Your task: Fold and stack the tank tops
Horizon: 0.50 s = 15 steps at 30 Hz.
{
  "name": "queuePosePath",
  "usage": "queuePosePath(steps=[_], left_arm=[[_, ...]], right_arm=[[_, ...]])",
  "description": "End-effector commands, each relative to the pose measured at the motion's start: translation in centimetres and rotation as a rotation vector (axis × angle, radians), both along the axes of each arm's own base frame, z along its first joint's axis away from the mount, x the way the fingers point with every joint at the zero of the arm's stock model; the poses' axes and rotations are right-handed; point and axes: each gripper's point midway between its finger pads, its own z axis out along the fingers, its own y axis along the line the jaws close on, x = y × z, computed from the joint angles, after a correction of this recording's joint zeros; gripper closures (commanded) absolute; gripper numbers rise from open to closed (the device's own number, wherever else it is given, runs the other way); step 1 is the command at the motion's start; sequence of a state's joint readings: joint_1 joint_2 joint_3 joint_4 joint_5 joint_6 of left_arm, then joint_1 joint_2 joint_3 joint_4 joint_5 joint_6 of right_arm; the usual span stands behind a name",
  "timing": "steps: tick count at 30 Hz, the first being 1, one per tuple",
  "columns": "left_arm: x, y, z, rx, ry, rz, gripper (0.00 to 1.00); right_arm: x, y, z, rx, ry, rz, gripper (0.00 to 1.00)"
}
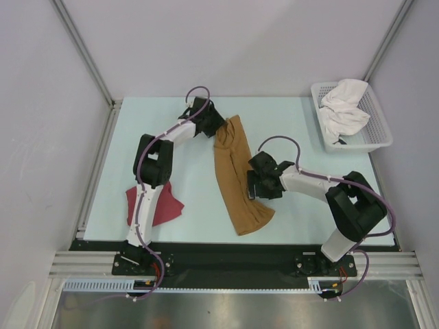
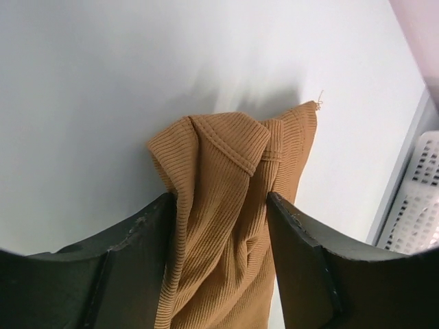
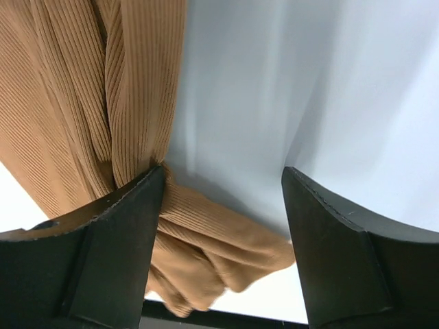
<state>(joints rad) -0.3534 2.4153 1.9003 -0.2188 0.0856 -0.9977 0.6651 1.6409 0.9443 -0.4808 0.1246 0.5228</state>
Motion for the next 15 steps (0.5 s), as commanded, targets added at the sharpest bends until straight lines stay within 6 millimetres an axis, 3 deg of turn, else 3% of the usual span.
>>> queuePosePath(steps=[1,3,6,7,9,13,15], left_arm=[[-0.2,-2.5,0.2,0.032,-0.023,-0.107,0.38],[-0.4,-2.4,0.2,0.049,-0.02,-0.121,0.37],[-0.6,-0.5,1.0,0.107,-0.017,-0.104,0.36],[-0.3,0.5,2.4,0.117,-0.033,-0.089,0.35],[-0.5,2.7,3.0,0.184,-0.025,-0.056,0.34],[-1.2,8.3,5.6,0.269,-0.028,0.043,0.29],[-1.7,9.9,5.6,0.296,-0.022,0.065,0.27]], right_arm=[[-0.8,-0.1,1.4,0.027,0.021,-0.015,0.25],[0.4,-1.4,2.4,0.051,-0.003,-0.045,0.26],[2.6,-2.9,3.8,0.129,-0.033,-0.098,0.27],[3.0,-2.5,4.6,0.185,-0.04,-0.077,0.28],[4.8,-3.1,5.9,0.236,-0.076,-0.095,0.29],[7.9,-1.5,7.9,0.372,-0.151,-0.007,0.33],[9.2,-1.1,7.1,0.39,-0.156,0.015,0.35]])
